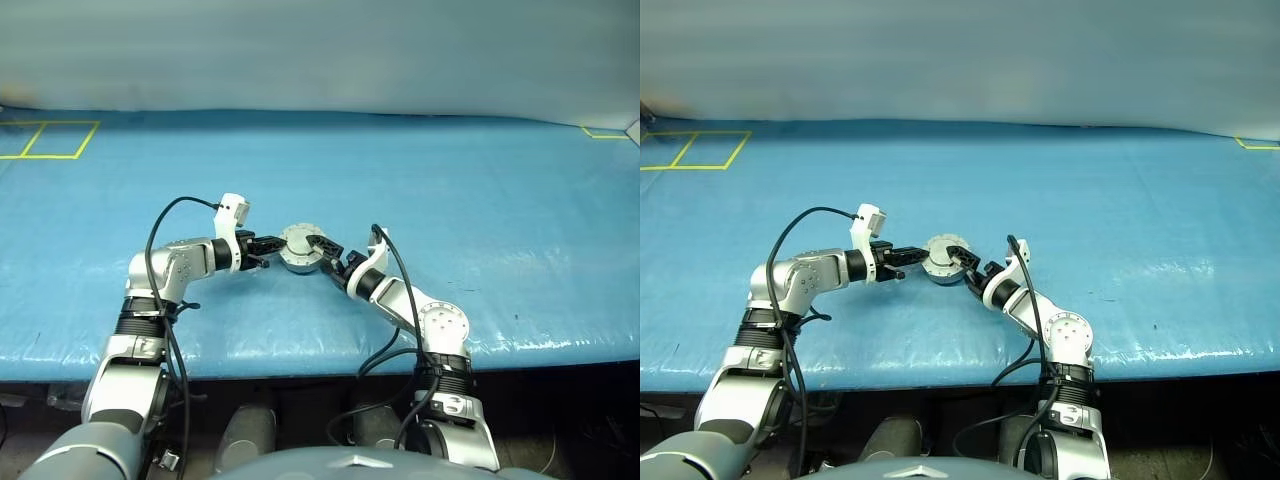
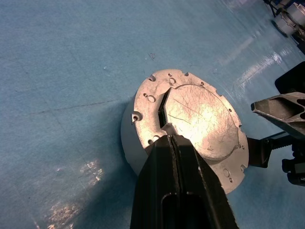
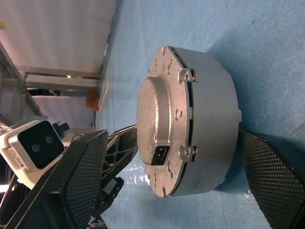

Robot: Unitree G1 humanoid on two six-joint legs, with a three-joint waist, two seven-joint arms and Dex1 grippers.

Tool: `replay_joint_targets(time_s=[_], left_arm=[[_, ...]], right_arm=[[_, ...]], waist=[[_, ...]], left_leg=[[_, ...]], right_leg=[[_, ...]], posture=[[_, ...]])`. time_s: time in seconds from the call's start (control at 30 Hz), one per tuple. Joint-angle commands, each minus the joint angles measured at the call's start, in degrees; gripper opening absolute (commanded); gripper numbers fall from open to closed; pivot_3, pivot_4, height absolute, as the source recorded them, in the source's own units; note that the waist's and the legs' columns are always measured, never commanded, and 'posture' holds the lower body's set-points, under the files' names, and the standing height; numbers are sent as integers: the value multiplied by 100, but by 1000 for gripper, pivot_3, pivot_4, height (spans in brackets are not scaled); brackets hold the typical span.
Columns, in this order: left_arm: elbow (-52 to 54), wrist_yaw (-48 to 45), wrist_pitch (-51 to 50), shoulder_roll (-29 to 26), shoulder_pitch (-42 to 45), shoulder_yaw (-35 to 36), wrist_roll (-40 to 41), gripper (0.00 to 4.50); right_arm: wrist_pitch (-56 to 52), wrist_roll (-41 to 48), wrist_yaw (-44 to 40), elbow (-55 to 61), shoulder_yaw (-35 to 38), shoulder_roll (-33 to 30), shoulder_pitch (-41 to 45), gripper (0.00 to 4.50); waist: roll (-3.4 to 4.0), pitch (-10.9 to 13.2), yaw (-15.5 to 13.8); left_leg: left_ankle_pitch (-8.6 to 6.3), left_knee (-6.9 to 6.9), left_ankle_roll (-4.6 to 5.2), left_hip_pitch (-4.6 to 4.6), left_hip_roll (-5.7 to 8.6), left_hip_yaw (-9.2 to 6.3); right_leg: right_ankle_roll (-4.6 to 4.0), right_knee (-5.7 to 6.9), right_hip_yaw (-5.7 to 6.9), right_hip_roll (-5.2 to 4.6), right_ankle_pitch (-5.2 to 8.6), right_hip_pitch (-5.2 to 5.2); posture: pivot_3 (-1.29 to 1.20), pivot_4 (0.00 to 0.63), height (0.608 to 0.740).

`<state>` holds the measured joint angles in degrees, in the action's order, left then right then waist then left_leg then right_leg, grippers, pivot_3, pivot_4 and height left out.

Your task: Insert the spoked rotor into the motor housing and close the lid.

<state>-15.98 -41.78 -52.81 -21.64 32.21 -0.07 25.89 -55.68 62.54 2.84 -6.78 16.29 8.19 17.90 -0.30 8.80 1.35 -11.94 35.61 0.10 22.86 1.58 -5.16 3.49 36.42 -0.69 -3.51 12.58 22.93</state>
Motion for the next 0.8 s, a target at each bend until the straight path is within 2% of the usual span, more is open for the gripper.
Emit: replay_joint_targets(time_s=[0.03,0.07,0.27,0.37,0.8], left_arm=[[-106,62,-118,19,-161,-205,-152,0],[-103,61,-117,19,-164,-209,-154,0],[-96,70,-117,35,-176,-210,-154,0],[-88,75,-122,59,-185,-198,-169,0],[-73,123,-73,164,-234,-76,-172,0]], right_arm=[[25,136,-53,-4,-284,840,-679,4087],[48,155,-52,-13,-253,843,-677,3884],[65,232,-36,9,-192,788,-703,1885],[19,283,-1,79,-235,741,-790,1175],[-214,484,140,305,-621,399,-1160,1148]], waist=[[0,0,1],[0,0,1],[2,0,3],[2,0,2],[12,-9,-16]], left_leg=[[0,0,0,0,0,0],[0,0,0,0,-1,0],[0,-2,0,1,0,0],[-1,-4,1,1,0,-2],[-13,-15,18,-1,4,0]], right_leg=[[0,0,0,0,0,0],[0,0,1,1,0,0],[0,-3,0,0,0,1],[0,-8,3,1,0,-2],[6,-43,0,-3,-3,-16]], posture=[[0,150,740],[0,150,740],[0,150,740],[0,150,740],[0,150,740]])
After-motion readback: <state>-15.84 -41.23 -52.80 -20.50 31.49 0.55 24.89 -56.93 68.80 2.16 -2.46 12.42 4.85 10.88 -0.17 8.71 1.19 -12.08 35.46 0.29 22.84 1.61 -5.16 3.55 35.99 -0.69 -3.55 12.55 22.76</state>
